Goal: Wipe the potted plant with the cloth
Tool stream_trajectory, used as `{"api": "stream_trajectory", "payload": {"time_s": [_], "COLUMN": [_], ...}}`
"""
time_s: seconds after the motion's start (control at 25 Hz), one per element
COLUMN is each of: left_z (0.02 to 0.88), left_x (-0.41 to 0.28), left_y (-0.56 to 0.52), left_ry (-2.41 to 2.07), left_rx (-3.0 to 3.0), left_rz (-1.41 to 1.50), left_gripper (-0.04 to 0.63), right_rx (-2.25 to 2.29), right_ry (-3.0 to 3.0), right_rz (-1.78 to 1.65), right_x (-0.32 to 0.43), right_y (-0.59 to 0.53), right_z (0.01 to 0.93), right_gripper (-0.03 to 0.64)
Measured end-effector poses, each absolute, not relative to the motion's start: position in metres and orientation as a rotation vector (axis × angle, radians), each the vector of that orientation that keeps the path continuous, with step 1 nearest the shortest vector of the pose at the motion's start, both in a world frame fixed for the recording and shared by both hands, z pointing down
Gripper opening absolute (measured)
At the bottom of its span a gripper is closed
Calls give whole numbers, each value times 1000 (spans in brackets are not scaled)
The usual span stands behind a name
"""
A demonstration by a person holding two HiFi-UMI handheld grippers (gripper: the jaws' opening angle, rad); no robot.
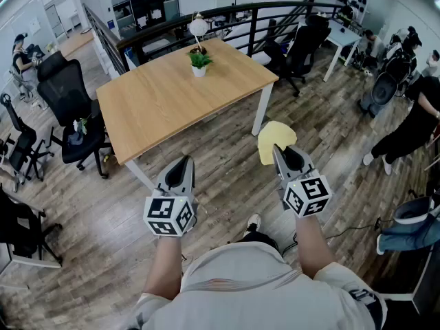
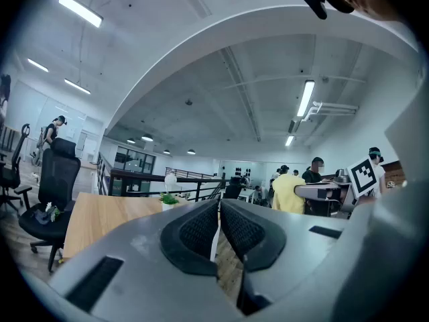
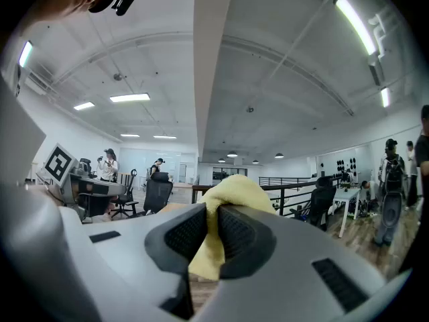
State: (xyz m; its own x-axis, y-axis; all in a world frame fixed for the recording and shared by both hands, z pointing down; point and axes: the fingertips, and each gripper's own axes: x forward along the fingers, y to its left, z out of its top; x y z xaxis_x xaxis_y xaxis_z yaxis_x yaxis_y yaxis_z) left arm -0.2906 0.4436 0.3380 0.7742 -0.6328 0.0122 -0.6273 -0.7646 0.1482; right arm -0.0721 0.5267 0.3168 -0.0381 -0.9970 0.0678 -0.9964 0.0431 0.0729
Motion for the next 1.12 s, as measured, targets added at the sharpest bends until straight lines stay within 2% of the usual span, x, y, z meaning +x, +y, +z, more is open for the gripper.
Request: {"api": "stream_trajectory", "payload": {"time_s": [0.68, 1.12], "left_z": [348, 355], "left_x": [-277, -232], "left_y": [437, 397], "left_ry": [-974, -996], "left_rx": [2805, 2790], "left_rz": [-43, 5], "left_gripper": [23, 23], "right_rx": [2083, 2031], "right_ry": [-2187, -2292], "right_rz": [10, 31], "right_x": [-64, -26], "right_y": [518, 469], "right_z": [327, 334], "right_gripper": [91, 94]}}
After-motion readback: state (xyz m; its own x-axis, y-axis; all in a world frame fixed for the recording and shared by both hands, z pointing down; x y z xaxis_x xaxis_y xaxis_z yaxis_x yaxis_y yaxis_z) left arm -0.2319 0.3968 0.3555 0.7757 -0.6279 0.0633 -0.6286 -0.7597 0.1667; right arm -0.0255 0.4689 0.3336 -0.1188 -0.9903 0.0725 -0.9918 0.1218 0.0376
